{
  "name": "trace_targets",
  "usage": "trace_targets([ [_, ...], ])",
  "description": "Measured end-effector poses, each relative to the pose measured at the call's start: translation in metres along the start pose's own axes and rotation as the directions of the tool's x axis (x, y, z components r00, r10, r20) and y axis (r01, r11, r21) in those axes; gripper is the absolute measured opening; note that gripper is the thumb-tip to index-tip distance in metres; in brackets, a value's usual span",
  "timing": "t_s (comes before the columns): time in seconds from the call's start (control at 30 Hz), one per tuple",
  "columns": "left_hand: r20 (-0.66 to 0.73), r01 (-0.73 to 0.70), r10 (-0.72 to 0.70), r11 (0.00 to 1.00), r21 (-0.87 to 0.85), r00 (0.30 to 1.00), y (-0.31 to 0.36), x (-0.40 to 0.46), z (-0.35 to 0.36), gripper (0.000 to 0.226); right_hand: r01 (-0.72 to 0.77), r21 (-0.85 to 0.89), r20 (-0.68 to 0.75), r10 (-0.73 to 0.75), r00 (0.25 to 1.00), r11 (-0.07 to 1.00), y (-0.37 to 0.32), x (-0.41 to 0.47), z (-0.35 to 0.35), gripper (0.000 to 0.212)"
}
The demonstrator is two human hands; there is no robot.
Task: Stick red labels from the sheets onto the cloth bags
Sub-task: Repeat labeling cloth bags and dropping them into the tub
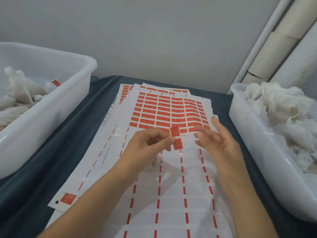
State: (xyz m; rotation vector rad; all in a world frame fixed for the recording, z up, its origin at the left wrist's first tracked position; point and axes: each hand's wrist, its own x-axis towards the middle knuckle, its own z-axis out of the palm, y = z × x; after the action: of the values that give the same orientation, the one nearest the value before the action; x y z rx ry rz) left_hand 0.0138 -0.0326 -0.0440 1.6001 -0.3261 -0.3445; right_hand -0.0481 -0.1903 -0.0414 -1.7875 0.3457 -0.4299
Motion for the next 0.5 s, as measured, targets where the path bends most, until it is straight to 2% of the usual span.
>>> trace_targets([
  [0.07, 0.004, -0.001, 0.001, 1.0, -0.012, 1.0, 0.0026, -0.001, 0.0004, 0.024, -0.007, 0.005, 0.03, 0.007, 1.0, 1.0, -0.0019, -0.0007, -0.0014, 0.033],
  [0.2, 0.024, -0.032, 0.03, 0.998, 0.055, 0.999, 0.0018, -0.003, 0.0037, 0.031, -0.008, -0.03, 0.163, 0.013, 0.987, 1.0, -0.0045, -0.005, 0.005, 0.03],
  [0.4, 0.05, -0.072, 0.066, 0.99, 0.125, 0.997, 0.0013, -0.0038, 0.0045, 0.026, -0.005, -0.017, 0.144, 0.008, 0.99, 1.0, -0.002, -0.0036, 0.0035, 0.026],
  [0.5, -0.003, -0.097, 0.099, 0.984, 0.153, 0.995, 0.0027, -0.006, 0.0075, 0.018, 0.01, -0.019, 0.113, -0.008, 0.994, 1.0, -0.0011, -0.0035, 0.0047, 0.025],
])
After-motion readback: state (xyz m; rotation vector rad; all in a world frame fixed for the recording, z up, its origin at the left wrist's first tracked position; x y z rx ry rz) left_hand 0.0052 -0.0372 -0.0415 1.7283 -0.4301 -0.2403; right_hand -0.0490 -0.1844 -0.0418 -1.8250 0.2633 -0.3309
